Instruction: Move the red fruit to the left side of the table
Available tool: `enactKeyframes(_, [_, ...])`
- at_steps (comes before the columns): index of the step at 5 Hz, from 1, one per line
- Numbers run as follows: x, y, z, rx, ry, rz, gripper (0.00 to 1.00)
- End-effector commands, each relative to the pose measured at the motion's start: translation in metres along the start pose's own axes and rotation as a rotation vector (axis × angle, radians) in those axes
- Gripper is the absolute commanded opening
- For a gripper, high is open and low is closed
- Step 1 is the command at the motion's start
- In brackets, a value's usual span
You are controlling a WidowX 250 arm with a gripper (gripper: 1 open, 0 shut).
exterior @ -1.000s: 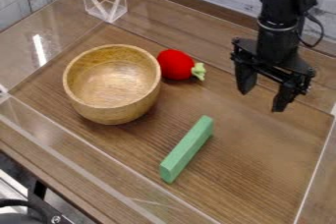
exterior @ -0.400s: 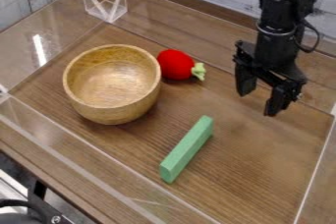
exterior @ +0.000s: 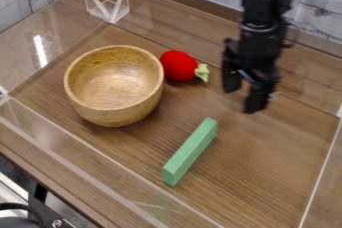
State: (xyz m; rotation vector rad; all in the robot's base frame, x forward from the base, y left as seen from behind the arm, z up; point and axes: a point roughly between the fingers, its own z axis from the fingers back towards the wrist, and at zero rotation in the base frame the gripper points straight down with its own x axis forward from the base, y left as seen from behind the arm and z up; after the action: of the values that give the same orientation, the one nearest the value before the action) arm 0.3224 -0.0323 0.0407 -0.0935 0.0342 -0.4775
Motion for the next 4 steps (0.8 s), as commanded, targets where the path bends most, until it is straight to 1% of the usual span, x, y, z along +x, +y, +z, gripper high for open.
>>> enactKeyframes(1, [-0.022,0.037,0.022,0.033,-0.038,-0.144,1.0])
enactKeyframes(2, [-0.038,0.051,0.031,0.041,-0.039,-0.123,1.0])
enactKeyframes(3, [-0.038,0.052,0.026,0.046,-0.039,-0.104,0.0])
enactKeyframes(4, [-0.03,0.044,0.022,0.05,-0.038,-0.102,0.0])
